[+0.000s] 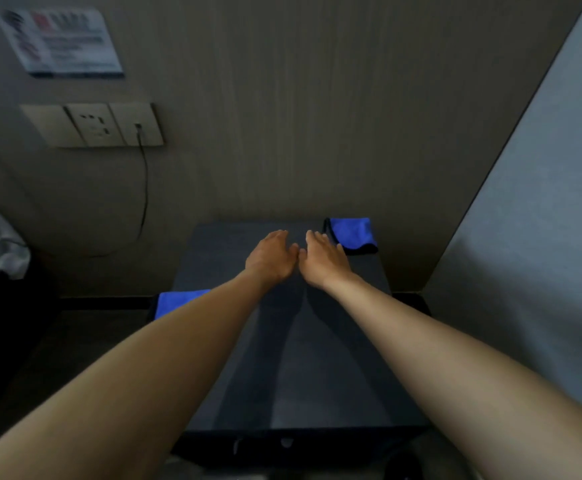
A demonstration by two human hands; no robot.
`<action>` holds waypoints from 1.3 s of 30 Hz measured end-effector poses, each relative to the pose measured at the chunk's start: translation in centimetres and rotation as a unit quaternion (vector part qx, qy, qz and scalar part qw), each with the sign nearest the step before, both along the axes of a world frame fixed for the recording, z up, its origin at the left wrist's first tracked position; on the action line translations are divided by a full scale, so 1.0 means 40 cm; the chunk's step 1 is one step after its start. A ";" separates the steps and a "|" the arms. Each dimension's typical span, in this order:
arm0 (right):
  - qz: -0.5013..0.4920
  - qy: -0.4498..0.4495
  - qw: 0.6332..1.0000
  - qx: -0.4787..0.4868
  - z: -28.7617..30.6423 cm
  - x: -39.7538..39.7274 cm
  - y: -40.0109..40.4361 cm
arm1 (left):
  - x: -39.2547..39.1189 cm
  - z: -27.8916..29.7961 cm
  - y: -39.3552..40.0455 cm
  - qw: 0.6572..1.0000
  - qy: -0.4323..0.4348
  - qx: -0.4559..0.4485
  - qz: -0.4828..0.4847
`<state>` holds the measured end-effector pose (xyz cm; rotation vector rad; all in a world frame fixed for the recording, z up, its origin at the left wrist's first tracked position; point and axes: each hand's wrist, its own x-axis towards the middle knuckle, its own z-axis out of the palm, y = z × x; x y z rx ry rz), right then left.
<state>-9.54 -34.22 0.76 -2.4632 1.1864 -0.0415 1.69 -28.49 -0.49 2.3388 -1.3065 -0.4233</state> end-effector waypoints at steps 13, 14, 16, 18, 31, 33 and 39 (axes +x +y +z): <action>0.120 0.012 0.987 0.103 -0.037 0.138 0.382 | 0.097 -0.014 0.384 0.993 0.012 0.050 0.104; 0.126 0.006 0.987 0.103 -0.041 0.148 0.403 | 0.106 -0.019 0.410 0.993 0.011 0.053 0.109; 0.138 -0.004 0.986 0.097 -0.050 0.168 0.442 | 0.125 -0.033 0.458 0.992 0.015 0.062 0.108; 0.145 -0.013 0.985 0.094 -0.061 0.187 0.474 | 0.142 -0.051 0.501 0.993 0.016 0.070 0.097; 0.135 0.054 0.989 0.022 -0.135 0.254 0.495 | 0.202 -0.154 0.567 0.996 -0.048 0.080 -0.008; 0.150 0.075 0.986 -0.003 -0.147 0.245 0.498 | 0.193 -0.173 0.575 0.993 -0.065 0.094 -0.004; 0.143 0.070 0.987 -0.038 -0.172 0.193 0.556 | 0.136 -0.170 0.619 0.989 -0.104 0.108 0.002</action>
